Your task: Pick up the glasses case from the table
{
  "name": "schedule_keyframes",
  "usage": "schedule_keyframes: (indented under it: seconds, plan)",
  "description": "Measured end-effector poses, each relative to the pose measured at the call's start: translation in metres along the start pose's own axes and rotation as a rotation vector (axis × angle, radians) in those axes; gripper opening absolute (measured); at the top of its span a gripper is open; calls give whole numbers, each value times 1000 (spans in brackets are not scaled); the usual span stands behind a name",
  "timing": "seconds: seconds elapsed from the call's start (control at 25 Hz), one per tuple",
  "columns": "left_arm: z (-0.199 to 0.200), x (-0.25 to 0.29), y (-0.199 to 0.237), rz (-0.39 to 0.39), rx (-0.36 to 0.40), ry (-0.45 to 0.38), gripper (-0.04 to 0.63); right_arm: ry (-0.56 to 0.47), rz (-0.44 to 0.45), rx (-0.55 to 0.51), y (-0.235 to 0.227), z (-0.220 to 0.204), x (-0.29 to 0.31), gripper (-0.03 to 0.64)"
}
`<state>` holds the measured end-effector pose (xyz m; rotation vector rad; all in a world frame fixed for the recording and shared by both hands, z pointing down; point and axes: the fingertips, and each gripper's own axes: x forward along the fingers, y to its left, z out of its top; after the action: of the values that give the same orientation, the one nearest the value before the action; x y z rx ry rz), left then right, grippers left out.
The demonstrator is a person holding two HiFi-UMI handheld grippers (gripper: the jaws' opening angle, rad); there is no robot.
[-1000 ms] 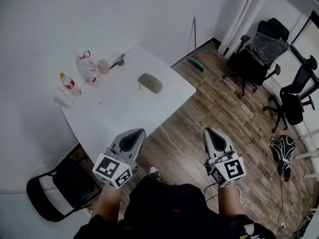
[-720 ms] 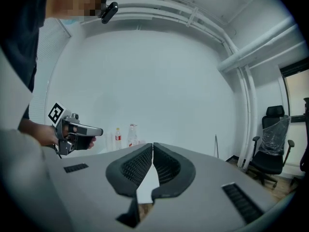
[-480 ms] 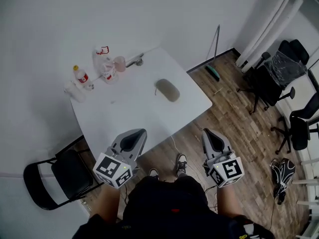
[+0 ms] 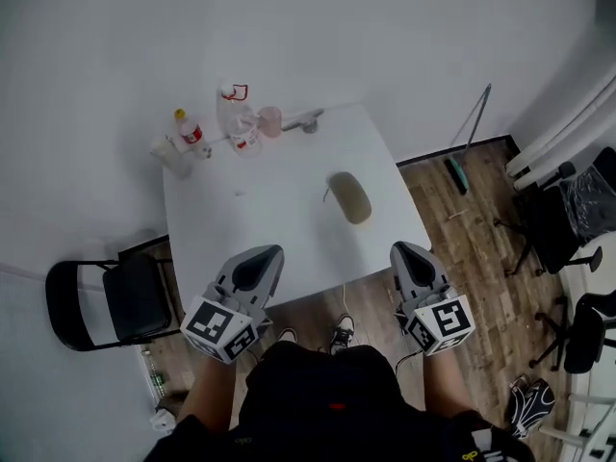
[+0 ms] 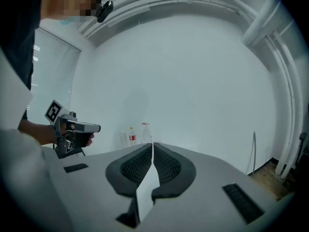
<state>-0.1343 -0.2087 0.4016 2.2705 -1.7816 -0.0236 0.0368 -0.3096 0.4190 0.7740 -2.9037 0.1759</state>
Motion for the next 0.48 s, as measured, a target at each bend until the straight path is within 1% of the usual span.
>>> schedule_keyframes:
  seconds: [0.08, 0.2, 0.24, 0.32, 0.36, 0.48]
  plan:
    - [-1, 8, -1, 40, -6, 5, 21, 26, 56, 1, -11, -5, 16, 21]
    - [-7, 19, -1, 78, -9, 14, 21, 64, 109, -15, -24, -7, 39, 25]
    - [-9, 21, -1, 88, -15, 16, 21, 81, 126, -18, -27, -10, 46, 45]
    - [-15, 21, 1, 109, -25, 20, 21, 125, 159, -13, -30, -20, 59, 199]
    - [-17, 21, 2, 119, -30, 22, 21, 141, 167, -10, -33, -24, 65, 218]
    - [-23, 18, 8, 155, -45, 25, 21, 158, 167, -20, -39, -30, 80, 221]
